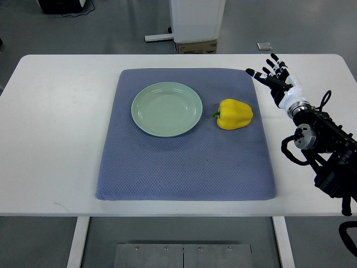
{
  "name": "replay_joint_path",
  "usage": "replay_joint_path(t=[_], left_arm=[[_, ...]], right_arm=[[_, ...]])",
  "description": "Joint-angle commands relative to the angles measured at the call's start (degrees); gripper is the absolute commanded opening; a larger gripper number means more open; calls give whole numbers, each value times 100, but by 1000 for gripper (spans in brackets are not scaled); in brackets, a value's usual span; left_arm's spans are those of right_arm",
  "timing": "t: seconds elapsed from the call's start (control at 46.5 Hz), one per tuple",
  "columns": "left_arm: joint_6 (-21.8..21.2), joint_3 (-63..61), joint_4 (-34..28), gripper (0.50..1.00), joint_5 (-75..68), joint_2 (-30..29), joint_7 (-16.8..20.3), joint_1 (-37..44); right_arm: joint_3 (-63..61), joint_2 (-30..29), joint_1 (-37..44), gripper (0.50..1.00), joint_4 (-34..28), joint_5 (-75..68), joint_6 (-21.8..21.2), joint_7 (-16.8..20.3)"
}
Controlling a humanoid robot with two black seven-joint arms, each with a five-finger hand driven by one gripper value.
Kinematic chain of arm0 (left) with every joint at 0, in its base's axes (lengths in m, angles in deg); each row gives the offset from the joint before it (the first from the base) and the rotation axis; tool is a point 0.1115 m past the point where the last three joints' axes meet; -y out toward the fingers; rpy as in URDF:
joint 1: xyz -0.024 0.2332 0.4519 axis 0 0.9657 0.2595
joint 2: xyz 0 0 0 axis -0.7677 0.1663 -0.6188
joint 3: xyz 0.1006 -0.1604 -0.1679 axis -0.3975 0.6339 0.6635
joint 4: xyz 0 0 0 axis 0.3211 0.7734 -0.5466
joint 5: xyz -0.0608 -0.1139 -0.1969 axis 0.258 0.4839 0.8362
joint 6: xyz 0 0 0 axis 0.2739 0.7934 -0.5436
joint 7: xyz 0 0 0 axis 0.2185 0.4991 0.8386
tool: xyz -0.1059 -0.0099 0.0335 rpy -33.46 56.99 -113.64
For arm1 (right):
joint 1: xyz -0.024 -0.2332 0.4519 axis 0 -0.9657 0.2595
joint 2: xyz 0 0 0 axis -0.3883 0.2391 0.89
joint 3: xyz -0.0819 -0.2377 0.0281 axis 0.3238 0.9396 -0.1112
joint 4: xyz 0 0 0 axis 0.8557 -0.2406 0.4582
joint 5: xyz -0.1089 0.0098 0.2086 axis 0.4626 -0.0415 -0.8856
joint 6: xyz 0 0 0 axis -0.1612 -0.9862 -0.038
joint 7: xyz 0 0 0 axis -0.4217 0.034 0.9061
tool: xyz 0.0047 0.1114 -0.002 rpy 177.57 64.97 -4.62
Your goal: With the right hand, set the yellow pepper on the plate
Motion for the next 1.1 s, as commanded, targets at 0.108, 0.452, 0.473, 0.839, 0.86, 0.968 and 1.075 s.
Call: replay_joint_path(t=[0.108, 0.452, 0.473, 0.839, 0.86, 0.968, 1.075], left_arm=[[0, 3, -1, 1000, -8, 0, -1, -9], [0, 3, -9, 1000, 10, 0, -1, -9], [0, 3, -9, 1000, 10, 0, -1, -9], [0, 3, -9, 1000, 10, 0, -1, -9], [0, 3, -9, 1000, 10, 0, -1, -9], [0, 3, -9, 1000, 10, 0, -1, -9], [0, 3, -9, 1000, 1, 0, -1, -9]], right_arm=[[-1, -8, -18, 1000, 9, 0, 0, -8], [-1, 1, -9, 1000, 18, 0, 0, -8], [-1, 1, -18, 1000, 18, 0, 0, -8], [-1, -8, 0, 1000, 18, 0, 0, -8], [-1, -8, 8, 1000, 18, 0, 0, -8], [-1, 1, 26, 1000, 18, -9, 0, -8], [-9, -8, 26, 1000, 18, 0, 0, -8]])
